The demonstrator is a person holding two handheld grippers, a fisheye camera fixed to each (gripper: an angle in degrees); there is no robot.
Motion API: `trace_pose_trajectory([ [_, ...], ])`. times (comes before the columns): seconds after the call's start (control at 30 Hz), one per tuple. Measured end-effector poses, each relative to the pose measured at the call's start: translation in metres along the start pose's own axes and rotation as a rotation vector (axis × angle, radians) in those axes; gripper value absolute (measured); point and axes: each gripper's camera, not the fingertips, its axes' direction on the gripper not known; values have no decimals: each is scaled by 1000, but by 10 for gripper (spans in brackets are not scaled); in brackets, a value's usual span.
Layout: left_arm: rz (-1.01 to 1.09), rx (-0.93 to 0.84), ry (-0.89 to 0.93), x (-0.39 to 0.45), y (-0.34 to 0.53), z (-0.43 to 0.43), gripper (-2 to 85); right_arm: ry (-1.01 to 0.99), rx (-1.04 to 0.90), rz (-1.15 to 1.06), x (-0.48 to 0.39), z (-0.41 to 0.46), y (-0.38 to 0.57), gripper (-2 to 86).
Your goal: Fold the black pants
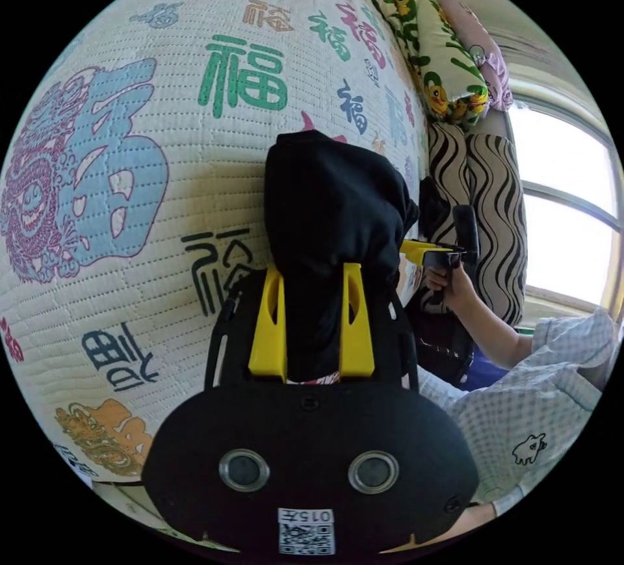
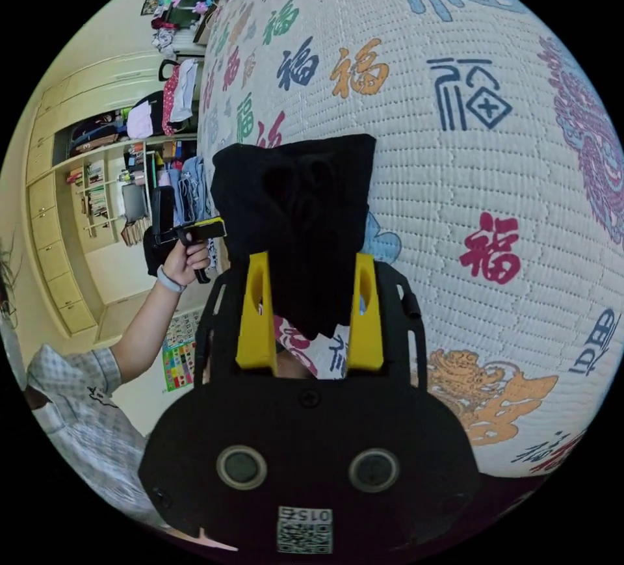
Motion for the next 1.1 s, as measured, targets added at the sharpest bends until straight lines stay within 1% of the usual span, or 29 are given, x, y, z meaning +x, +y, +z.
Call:
trace_pose_trajectory([
  [0.03,5,-2,-15,-4,2,2,123,17,3,16,-4,5,0,178],
  [0.07,10,1,-30,-13,8,4,122,76,14,41,-11,12,0,167],
  [0.1,-7,6,-16,-25,14,6,120,106,26,69,-15,16,0,157],
  [0.23,-53,-2,95,-67,31,4,88,24,-17,114,-26,18,0,106],
  [0.3,2,-14,111,-79,43,-7,74,40,-22,87,-50,11,5,82],
  [0.37,77,-7,79,-78,57,-26,71,52,-16,22,-80,6,7,79],
  [0.43,119,24,66,-83,76,-59,70,38,0,-54,-116,4,10,78],
  [0.47,131,66,77,-89,93,-90,70,11,20,-107,-142,4,11,78],
  [0.53,151,137,101,-100,123,-148,69,-62,51,-189,-183,7,11,77],
  [0.6,169,227,84,-116,167,-235,70,-187,57,-310,-240,23,4,77],
  [0.63,171,246,70,-121,179,-258,70,-214,50,-338,-255,29,1,77],
  [0.7,169,309,-30,-139,223,-344,71,-303,23,-439,-311,60,-14,78],
  [0.73,163,322,-57,-144,233,-364,71,-319,18,-463,-325,68,-19,78],
  [0.8,106,366,-138,-171,269,-434,72,-382,-9,-519,-373,103,-41,77],
  [0.9,-7,397,-183,-212,302,-496,73,-382,-48,-550,-417,144,-63,76],
  [0.97,-92,398,-176,-241,317,-517,72,-352,-87,-532,-431,168,-71,76],
  [1.03,-177,368,-151,-269,329,-525,72,-303,-131,-503,-436,191,-74,75],
  [1.1,-247,337,-174,-294,340,-514,75,-179,-181,-441,-426,217,-73,74],
])
